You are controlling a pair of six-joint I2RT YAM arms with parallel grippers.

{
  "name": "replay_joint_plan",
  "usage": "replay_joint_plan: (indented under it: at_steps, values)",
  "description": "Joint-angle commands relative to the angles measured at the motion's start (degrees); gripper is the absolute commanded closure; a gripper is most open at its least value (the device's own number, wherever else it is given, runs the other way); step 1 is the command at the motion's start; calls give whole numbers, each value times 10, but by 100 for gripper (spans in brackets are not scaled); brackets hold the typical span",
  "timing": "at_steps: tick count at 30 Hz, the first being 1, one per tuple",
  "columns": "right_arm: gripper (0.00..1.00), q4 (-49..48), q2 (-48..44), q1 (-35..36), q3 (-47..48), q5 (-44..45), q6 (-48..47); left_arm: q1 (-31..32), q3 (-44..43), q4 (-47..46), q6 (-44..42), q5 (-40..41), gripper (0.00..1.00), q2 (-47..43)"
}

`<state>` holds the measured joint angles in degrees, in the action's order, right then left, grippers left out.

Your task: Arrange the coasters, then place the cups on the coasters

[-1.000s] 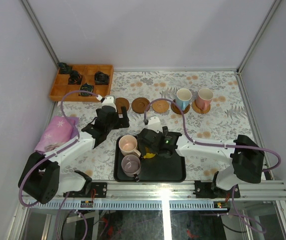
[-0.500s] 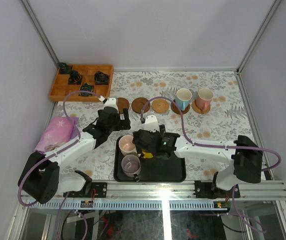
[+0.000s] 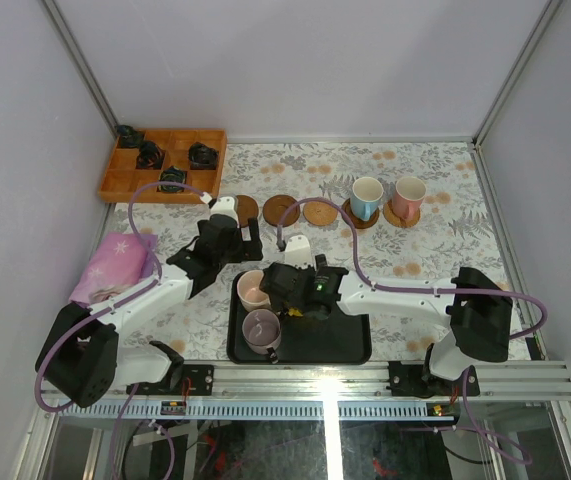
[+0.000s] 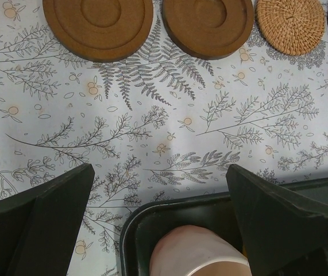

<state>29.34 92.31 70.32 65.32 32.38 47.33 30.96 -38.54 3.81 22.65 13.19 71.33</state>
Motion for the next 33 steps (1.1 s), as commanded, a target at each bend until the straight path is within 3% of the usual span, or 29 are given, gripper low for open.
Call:
replay_joint_plan:
  at_steps: [1, 16, 23, 29, 33]
  values:
    - [1, 51, -17, 5, -9, 25, 47, 7, -14, -7, 0, 14, 0, -8]
    - [1, 123, -35, 36, 54, 91, -8, 9, -17, -3, 0, 18, 0, -2]
    - [1, 189, -51, 38, 62, 135, 34, 9, -13, -2, 3, 21, 0, -7]
    - [1, 171, -62, 39, 16, 130, 128, 10, -14, -2, 4, 19, 0, -1]
    - [1, 78, -101, 41, -42, 118, 150, 12, -15, -1, 1, 19, 0, 0]
